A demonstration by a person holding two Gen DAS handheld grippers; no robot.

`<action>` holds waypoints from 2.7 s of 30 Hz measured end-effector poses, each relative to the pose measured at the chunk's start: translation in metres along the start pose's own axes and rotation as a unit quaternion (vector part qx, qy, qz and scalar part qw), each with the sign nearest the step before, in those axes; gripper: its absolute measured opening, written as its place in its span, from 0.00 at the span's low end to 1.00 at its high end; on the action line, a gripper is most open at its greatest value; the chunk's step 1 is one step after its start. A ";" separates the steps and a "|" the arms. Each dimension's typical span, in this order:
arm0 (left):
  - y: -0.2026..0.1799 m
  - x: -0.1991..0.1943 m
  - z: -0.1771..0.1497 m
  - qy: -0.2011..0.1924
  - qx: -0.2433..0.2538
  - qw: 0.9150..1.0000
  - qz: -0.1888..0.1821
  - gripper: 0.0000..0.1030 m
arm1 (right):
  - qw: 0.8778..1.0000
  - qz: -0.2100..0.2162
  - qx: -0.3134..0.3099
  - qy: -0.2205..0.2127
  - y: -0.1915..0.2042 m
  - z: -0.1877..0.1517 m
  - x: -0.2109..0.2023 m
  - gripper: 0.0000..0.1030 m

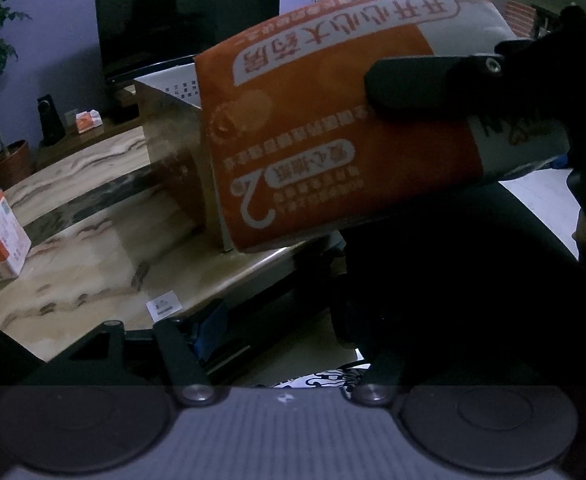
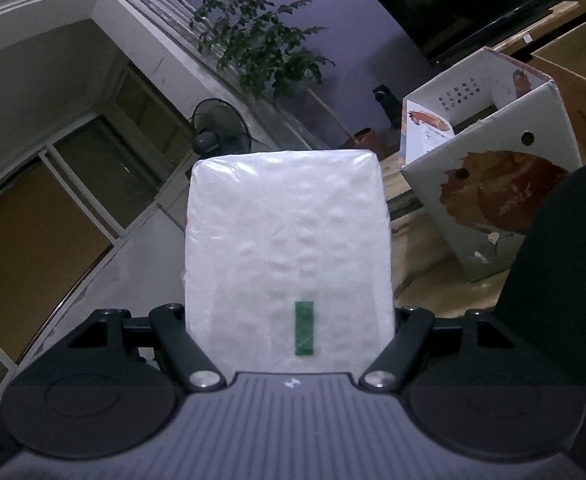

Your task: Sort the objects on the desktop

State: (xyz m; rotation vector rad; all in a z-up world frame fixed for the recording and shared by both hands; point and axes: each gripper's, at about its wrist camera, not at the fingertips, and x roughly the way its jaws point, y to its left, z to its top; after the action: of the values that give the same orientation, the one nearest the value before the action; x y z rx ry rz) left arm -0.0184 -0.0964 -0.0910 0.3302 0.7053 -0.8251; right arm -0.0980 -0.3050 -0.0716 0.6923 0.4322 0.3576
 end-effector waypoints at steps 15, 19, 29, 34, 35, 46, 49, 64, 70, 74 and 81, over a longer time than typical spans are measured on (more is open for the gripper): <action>0.001 -0.001 -0.001 -0.003 0.002 1.000 0.003 0.64 | 1.000 0.000 0.003 -0.010 -0.001 0.001 -0.001 0.73; 0.004 -0.001 -0.001 -0.003 -0.002 1.000 0.004 0.64 | 1.000 0.000 0.003 -0.012 -0.003 0.002 -0.001 0.73; 0.006 -0.002 0.000 -0.004 -0.005 1.000 0.001 0.64 | 1.000 -0.010 0.002 -0.012 -0.008 0.000 0.002 0.73; 0.007 -0.002 0.000 -0.004 -0.008 1.000 0.001 0.64 | 1.000 -0.017 -0.002 -0.009 -0.009 -0.001 0.005 0.73; 0.007 -0.002 0.001 -0.004 -0.008 1.000 0.001 0.64 | 1.000 -0.019 -0.002 -0.009 -0.009 -0.001 0.005 0.73; 0.006 0.000 0.002 -0.002 -0.009 1.000 0.000 0.64 | 0.999 -0.035 -0.005 -0.006 -0.012 -0.005 0.008 0.73; 0.006 0.001 0.002 -0.002 -0.009 1.000 -0.001 0.64 | 0.999 -0.033 -0.004 -0.006 -0.013 -0.005 0.008 0.73; 0.007 0.003 0.002 -0.002 -0.013 1.000 -0.002 0.65 | 0.999 -0.021 0.031 -0.021 -0.024 -0.003 0.005 0.73; 0.007 0.003 0.002 -0.002 -0.012 1.000 -0.001 0.65 | 0.999 -0.019 0.035 -0.027 -0.026 -0.004 0.003 0.73; 0.006 0.002 0.000 -0.002 -0.011 1.000 -0.001 0.65 | 0.999 -0.019 0.039 -0.031 -0.027 -0.003 0.002 0.73; 0.006 0.003 0.002 -0.002 -0.012 1.000 0.000 0.65 | 0.999 -0.019 0.039 -0.030 -0.028 -0.004 0.003 0.73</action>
State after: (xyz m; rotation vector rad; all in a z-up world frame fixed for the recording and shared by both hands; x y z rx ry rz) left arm -0.0118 -0.0949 -0.0916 0.3074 0.7110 -0.8171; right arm -0.0927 -0.3221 -0.0940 0.7683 0.4037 0.2841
